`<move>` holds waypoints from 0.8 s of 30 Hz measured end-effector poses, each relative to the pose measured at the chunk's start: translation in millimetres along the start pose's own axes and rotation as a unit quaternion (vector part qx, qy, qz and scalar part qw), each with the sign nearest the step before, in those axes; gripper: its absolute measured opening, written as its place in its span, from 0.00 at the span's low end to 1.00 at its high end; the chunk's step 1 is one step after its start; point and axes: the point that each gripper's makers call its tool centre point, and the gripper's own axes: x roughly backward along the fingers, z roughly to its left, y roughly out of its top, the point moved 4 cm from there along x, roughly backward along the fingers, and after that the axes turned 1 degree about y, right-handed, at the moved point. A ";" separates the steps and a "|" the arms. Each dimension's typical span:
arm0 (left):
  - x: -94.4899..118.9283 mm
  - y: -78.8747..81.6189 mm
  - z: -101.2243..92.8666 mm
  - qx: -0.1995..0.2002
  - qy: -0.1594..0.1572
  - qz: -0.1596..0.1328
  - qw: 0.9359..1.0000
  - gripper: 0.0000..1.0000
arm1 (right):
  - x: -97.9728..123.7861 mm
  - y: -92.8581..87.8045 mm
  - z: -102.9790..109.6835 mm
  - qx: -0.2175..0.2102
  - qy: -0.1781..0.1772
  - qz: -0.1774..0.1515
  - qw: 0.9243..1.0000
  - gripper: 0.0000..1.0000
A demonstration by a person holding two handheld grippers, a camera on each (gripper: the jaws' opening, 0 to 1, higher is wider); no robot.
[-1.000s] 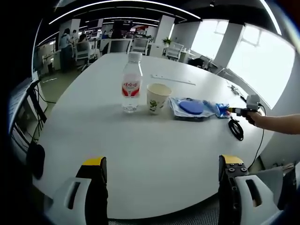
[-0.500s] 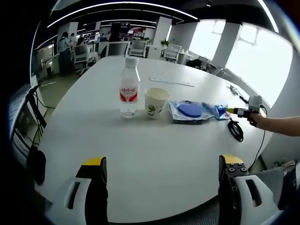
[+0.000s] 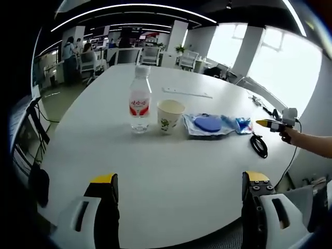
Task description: Arrange the tabletop items into an orderly group along one side of the table until the central work area is clear of visible clutter.
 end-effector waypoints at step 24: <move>-7.1 -0.2 -3.8 -0.003 -0.009 0.000 1.000 0.99 | 65.6 -19.5 39.4 -0.043 -0.002 0.006 0.999 1.00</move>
